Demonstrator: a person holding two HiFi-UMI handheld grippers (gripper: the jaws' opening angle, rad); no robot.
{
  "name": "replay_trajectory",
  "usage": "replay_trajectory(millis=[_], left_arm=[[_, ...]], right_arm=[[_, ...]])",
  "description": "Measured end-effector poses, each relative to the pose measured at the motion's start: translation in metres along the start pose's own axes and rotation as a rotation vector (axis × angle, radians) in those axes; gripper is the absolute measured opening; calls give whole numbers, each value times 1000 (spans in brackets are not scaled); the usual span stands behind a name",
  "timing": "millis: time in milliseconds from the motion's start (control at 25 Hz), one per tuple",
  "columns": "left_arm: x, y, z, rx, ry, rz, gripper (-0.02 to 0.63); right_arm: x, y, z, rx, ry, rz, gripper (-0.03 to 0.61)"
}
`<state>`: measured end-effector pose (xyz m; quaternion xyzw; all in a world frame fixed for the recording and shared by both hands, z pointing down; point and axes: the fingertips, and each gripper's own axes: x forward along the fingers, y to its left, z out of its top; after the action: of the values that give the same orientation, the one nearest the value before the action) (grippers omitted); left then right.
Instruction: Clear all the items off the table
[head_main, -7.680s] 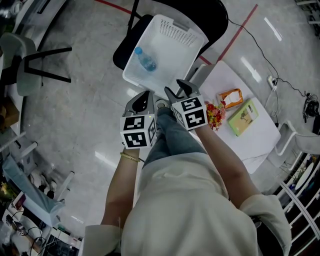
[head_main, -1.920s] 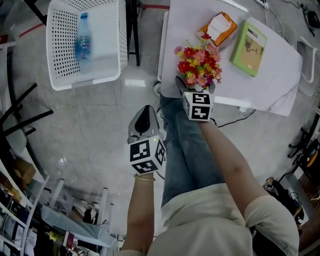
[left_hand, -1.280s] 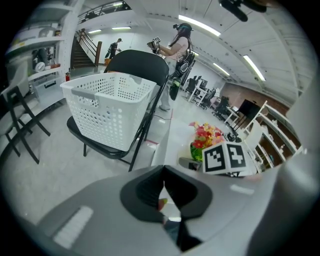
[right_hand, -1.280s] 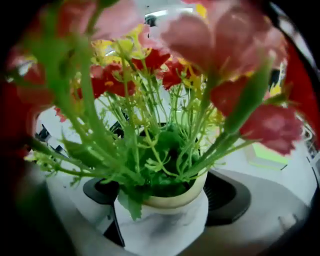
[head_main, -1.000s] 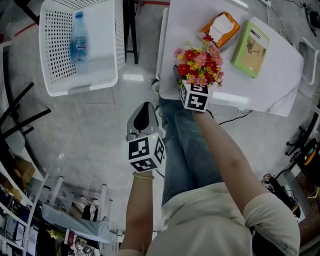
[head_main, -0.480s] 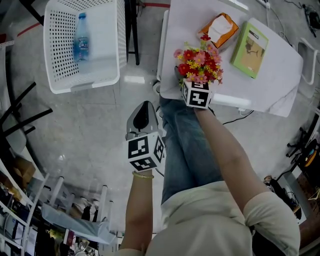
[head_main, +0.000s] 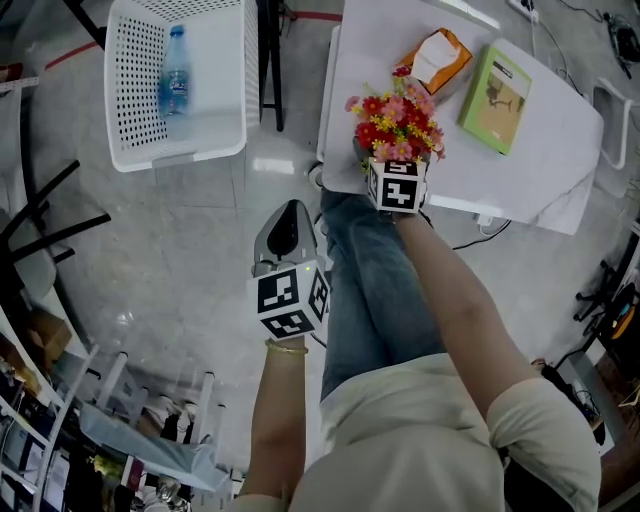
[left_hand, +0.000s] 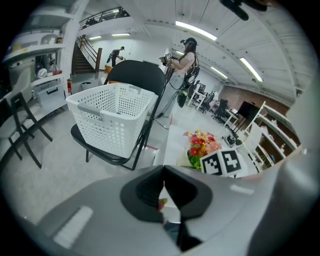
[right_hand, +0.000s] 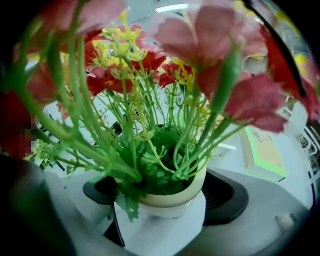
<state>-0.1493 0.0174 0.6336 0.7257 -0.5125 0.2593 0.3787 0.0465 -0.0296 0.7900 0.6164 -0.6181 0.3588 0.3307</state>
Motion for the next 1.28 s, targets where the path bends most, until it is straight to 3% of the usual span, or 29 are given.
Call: replay_trajectory(millis=[560,1280], left_arm=[[-50,-11,4,18,-35,20,9],[-108,-19,34,4,-91,54,9]], right_arm=[[-47,9,7,-51,-24,26,500],[-139,40,75,-146,-131,123,500]])
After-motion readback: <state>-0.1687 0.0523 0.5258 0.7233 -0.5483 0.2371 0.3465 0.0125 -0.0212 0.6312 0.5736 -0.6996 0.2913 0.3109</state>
